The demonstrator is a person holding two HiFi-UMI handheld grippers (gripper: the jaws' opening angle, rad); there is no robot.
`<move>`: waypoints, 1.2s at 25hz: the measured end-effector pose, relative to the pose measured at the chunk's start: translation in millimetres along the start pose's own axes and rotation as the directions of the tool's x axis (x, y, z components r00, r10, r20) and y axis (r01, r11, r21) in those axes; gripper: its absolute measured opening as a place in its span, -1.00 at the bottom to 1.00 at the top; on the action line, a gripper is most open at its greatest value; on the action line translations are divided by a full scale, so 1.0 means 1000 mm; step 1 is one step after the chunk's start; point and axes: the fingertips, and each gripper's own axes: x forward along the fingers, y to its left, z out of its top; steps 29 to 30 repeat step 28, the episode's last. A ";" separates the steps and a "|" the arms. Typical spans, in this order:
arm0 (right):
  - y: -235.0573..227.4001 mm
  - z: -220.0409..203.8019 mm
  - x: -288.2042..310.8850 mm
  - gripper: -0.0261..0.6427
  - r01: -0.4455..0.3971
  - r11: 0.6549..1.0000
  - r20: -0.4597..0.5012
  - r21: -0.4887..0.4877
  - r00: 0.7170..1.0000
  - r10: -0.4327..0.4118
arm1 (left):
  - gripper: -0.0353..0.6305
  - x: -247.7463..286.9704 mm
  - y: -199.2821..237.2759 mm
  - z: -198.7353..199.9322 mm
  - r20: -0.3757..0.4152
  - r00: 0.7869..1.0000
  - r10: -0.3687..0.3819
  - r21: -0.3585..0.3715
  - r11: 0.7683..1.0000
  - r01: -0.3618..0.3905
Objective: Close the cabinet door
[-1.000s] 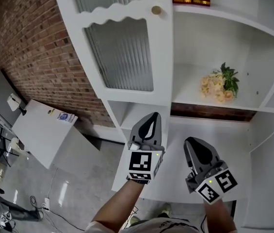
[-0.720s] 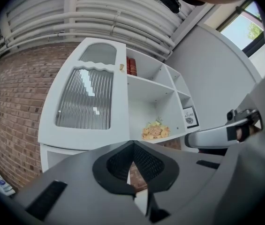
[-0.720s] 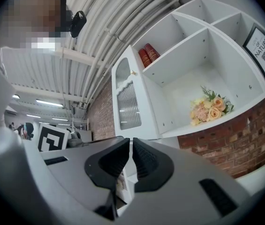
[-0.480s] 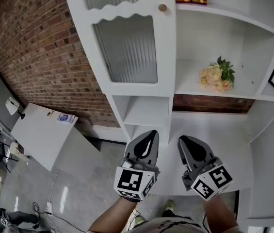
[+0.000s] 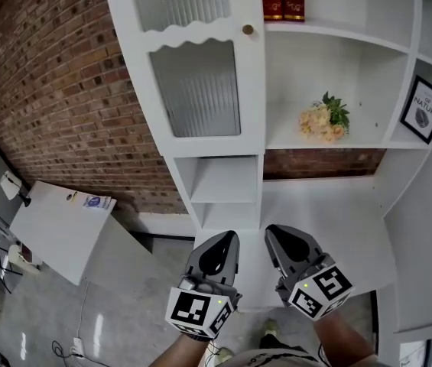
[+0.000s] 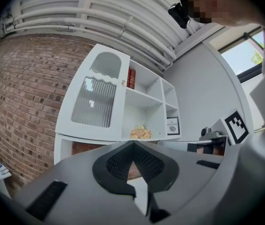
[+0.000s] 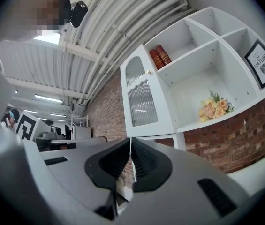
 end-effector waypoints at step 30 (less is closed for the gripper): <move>0.057 -0.003 -0.025 -0.87 0.060 0.996 -0.010 -0.067 0.998 -0.061 | -0.86 -0.052 -0.019 0.002 0.000 0.995 -0.104 -0.008 0.995 0.104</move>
